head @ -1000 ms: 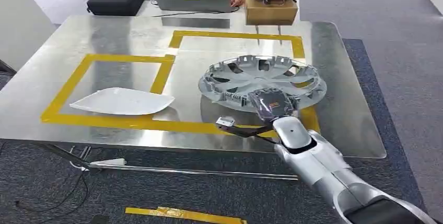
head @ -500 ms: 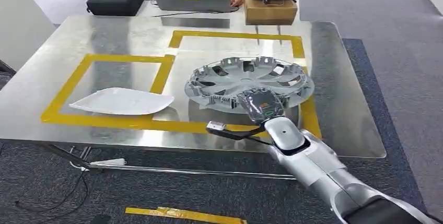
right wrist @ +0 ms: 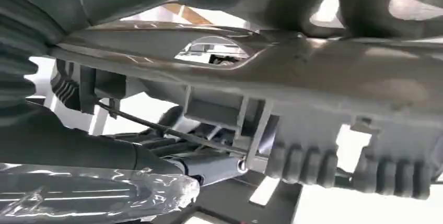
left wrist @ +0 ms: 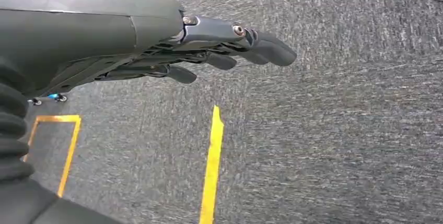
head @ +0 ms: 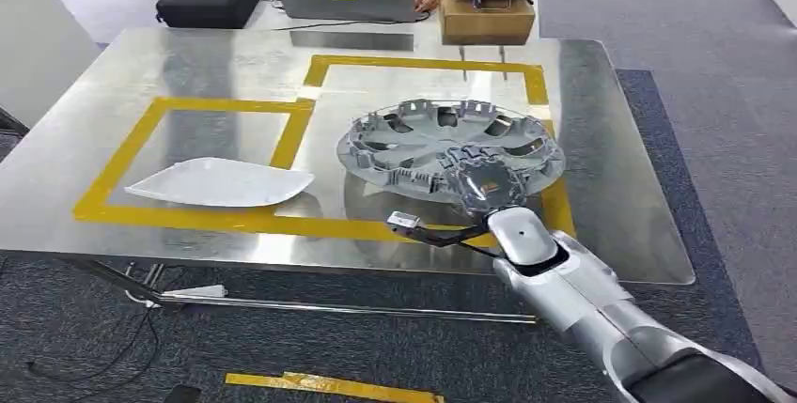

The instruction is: Take the parts from the cabinet and place them on the table.

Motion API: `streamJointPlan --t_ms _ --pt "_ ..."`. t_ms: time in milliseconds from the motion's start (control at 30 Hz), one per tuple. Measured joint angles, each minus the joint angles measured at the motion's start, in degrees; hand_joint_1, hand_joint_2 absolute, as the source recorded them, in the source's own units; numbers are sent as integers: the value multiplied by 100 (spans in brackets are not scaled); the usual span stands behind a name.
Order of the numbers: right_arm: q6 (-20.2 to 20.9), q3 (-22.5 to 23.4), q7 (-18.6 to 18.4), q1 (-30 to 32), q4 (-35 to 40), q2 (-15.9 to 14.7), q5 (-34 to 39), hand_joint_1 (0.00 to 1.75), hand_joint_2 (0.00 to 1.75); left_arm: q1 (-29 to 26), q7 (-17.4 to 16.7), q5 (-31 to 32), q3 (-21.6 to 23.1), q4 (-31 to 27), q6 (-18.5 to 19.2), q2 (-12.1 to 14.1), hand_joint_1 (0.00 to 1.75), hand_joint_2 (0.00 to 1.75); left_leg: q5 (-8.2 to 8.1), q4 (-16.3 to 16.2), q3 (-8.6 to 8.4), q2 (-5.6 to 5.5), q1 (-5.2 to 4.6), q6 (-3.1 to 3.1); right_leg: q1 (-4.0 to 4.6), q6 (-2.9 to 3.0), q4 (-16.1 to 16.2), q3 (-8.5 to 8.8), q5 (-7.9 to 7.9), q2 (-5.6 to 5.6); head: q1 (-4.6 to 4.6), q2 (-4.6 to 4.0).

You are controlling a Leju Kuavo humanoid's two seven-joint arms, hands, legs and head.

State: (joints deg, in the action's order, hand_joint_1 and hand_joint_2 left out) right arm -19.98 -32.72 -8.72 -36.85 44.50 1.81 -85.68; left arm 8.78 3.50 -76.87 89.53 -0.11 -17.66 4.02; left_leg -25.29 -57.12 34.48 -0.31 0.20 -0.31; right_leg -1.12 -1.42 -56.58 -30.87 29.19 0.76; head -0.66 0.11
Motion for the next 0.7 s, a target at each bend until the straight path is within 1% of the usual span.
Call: streamJointPlan --t_ms 333,567,700 --pt "22 26 0 -1 -2 -33 20 0 0 3 -2 -2 0 0 2 0 0 0 0 0 0 0 0 0 0 0 0 -1 0 0 -2 0" --pt "312 138 2 7 24 -35 419 0 0 -16 -85 -164 0 0 122 0 0 0 0 0 1 0 0 0 0 0 0 1 0 1 -2 0" --pt "356 186 2 15 90 -35 559 0 0 -26 -85 -190 0 0 125 0 0 0 0 0 1 0 0 0 0 0 0 1 0 2 0 0"
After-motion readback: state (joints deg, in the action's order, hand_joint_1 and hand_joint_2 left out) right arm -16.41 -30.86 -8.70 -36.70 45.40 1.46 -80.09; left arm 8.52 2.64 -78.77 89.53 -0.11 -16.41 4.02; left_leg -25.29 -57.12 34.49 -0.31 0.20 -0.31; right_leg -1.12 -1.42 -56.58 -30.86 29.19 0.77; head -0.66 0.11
